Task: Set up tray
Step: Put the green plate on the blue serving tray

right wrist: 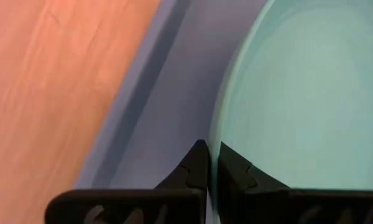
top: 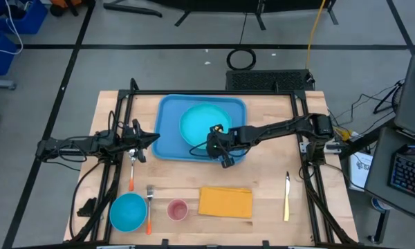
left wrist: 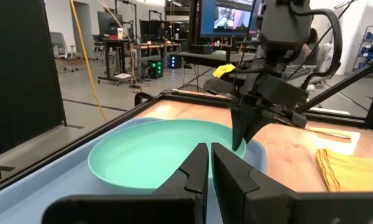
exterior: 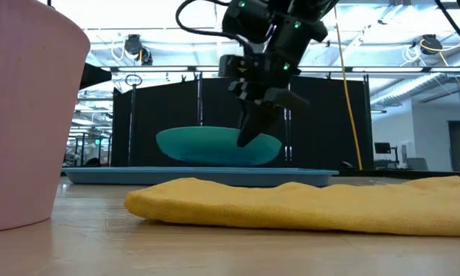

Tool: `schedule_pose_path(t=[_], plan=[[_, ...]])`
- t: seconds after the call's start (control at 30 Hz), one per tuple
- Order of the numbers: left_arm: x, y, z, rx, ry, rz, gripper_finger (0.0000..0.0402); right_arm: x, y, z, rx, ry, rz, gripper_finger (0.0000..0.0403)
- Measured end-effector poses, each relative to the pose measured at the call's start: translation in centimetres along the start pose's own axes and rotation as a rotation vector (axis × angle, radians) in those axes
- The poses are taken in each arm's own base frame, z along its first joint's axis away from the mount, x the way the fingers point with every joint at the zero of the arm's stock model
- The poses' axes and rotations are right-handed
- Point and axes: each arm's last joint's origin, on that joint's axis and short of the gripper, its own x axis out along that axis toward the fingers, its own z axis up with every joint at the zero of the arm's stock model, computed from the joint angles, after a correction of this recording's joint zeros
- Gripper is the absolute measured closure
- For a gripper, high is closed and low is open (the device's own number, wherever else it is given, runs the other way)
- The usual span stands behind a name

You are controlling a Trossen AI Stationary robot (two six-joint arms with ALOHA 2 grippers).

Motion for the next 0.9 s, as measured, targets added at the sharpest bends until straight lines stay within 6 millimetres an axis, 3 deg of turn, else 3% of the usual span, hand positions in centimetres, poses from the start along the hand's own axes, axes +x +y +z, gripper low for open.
schedule_pose_path(t=[0.27,0.9], plan=[[0.0,0.0,0.0,0.002,0.004,0.001,0.0376,2.1,0.8,-0.1,-0.044,0.026,0.016,0.0403],[0.0,0.0,0.0,0.002,0.006,0.001,0.0376,3.3,1.2,-0.1,-0.053,0.025,0.042,0.0403]])
